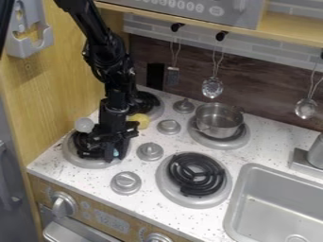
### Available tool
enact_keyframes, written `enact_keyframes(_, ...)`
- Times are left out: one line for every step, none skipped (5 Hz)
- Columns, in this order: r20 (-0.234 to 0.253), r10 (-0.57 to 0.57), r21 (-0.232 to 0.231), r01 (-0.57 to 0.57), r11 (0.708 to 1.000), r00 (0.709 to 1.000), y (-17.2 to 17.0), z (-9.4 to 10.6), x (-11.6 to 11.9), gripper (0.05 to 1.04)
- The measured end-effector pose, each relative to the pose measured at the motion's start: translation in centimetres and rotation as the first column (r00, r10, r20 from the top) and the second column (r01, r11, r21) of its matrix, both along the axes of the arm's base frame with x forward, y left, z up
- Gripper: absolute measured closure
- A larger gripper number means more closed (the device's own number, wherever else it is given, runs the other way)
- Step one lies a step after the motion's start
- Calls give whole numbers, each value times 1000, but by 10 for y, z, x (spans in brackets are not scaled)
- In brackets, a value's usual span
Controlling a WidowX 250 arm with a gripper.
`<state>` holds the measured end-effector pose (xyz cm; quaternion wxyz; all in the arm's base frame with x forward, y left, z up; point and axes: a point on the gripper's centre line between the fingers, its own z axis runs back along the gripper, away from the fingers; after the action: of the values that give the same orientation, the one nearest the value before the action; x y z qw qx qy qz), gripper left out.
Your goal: Move blue ladle to bottom right burner
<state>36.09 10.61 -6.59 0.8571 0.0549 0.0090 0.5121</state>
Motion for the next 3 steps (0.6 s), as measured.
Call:
enact_keyframes(-14,-184,16,184,983,983,-24,15,-5,778)
enact_keyframes(23,-404,50,402,914,915,-77,38,1,778)
enact_keyframes(17,-545,42,544,838,838,-122,37,-3,778)
